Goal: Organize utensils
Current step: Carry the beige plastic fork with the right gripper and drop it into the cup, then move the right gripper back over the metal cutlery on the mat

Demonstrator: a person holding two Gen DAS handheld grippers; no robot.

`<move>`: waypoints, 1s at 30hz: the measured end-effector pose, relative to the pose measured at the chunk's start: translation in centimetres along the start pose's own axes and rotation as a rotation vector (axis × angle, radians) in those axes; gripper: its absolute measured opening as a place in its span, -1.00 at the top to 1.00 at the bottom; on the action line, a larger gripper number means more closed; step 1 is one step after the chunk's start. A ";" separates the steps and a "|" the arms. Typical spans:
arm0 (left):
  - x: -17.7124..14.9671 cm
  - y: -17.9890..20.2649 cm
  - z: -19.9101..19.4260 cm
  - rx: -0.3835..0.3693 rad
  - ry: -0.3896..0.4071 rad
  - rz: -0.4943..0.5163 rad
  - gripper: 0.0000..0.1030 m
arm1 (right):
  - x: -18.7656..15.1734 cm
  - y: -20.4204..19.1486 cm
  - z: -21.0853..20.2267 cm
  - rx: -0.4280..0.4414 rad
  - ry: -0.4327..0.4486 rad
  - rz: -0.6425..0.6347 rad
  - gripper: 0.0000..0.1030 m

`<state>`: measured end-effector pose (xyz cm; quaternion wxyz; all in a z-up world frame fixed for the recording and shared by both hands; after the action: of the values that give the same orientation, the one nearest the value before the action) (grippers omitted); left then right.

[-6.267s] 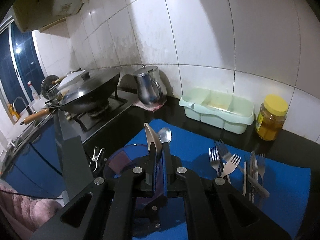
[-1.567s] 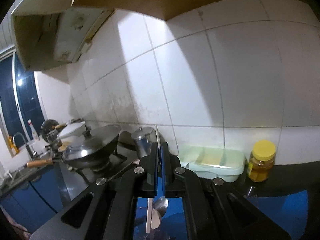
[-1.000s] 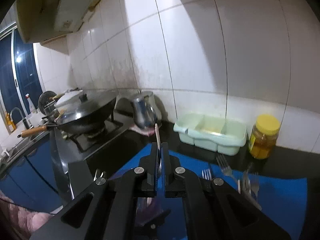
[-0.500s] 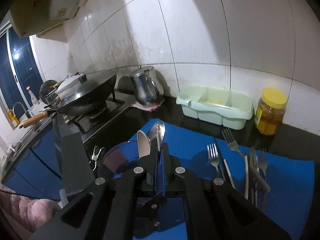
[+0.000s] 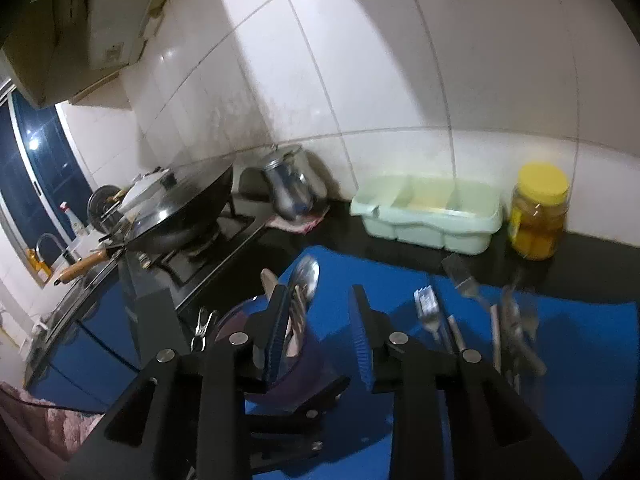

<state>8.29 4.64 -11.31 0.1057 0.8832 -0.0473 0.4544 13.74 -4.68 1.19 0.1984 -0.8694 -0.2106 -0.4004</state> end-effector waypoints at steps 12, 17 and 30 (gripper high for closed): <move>0.1 -0.1 0.1 0.000 -0.001 0.000 -0.65 | 0.3 4.9 -1.0 -0.054 0.016 0.123 0.30; 0.0 0.2 0.1 0.000 -0.003 0.000 -0.65 | 0.0 3.4 -0.8 -0.006 0.007 0.087 0.38; 0.1 0.1 0.1 -0.001 -0.003 -0.001 -0.65 | -0.1 -0.7 0.1 0.075 -0.009 -0.020 0.63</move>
<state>8.38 4.53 -11.30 0.1062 0.8840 -0.0473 0.4528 13.39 -4.10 1.13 0.2259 -0.8610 -0.2352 -0.3902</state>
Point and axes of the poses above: each gripper's, at about its wrist camera, not at the fingertips, and z roughly the way its jaws point, y to its right, x to its top, the point moved 3 cm from there along z, roughly the way its jaws point, and after that the axes turned 15 degrees about -x, right-handed, at the moved point
